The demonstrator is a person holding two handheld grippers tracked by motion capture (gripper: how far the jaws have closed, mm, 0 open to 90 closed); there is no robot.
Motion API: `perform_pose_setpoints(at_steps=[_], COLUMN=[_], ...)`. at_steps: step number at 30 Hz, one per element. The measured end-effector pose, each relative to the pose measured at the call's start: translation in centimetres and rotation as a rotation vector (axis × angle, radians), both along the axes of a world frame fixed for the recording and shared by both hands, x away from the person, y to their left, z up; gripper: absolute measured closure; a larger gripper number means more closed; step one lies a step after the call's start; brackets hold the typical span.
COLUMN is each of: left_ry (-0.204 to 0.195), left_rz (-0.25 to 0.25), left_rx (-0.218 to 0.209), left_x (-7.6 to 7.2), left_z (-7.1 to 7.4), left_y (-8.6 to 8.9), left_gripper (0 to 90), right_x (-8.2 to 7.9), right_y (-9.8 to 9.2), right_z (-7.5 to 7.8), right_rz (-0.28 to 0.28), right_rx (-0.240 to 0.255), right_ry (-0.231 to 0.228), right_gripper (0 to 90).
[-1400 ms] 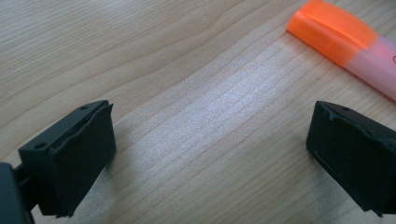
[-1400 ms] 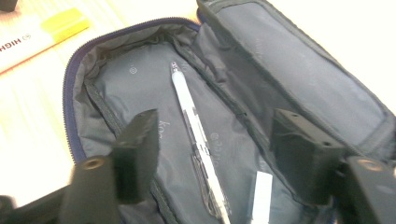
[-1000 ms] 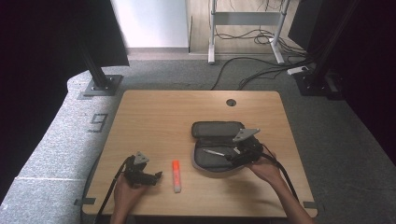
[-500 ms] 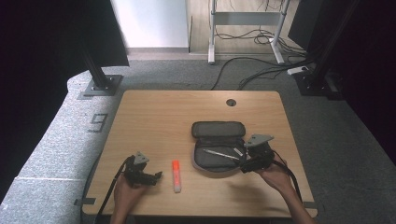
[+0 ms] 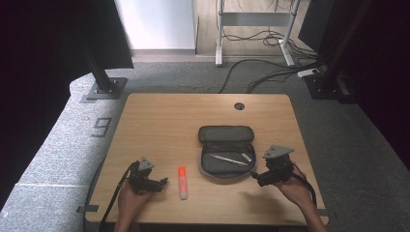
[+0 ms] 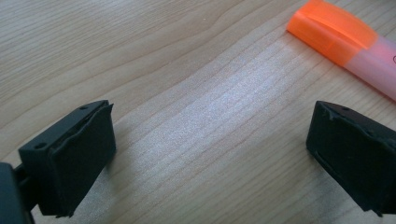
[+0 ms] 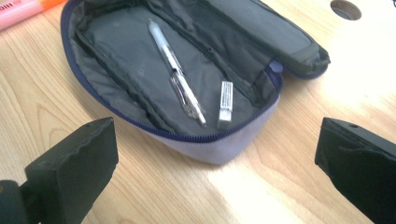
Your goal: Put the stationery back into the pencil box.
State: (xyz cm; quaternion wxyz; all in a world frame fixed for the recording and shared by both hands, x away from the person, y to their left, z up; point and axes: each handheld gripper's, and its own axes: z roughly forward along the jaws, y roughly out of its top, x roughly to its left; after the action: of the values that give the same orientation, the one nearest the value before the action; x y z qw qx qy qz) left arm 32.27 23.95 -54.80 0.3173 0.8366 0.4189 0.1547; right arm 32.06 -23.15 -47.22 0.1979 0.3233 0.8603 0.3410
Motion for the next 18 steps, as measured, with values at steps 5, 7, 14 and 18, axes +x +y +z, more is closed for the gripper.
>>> perform_pose_setpoints(at_steps=[5, 7, 14, 18], left_ry=[0.0, 0.0, 0.0, 0.0], left_rz=[0.0, 0.0, 0.0, 0.0], left_rx=[0.0, 0.0, 0.0, 0.0], left_x=[0.0, 0.0, 0.0, 0.0], left_z=[0.0, 0.0, 0.0, 0.0], left_y=[0.0, 0.0, 0.0, 0.0], left_gripper=[1.2, 1.2, 1.2, 1.2], right_x=[-0.4, -0.5, -0.9, -1.1], right_y=[-0.7, -0.9, -1.7, -2.2], right_z=[-1.1, -1.6, -3.1, -4.0], right_rz=[-0.021, -0.03, -0.056, -0.08], right_rx=[-0.031, -0.043, -0.014, 0.003], right_ry=[-0.004, 0.001, 0.028, 0.031], right_gripper=[0.0, 0.0, 0.0, 0.0])
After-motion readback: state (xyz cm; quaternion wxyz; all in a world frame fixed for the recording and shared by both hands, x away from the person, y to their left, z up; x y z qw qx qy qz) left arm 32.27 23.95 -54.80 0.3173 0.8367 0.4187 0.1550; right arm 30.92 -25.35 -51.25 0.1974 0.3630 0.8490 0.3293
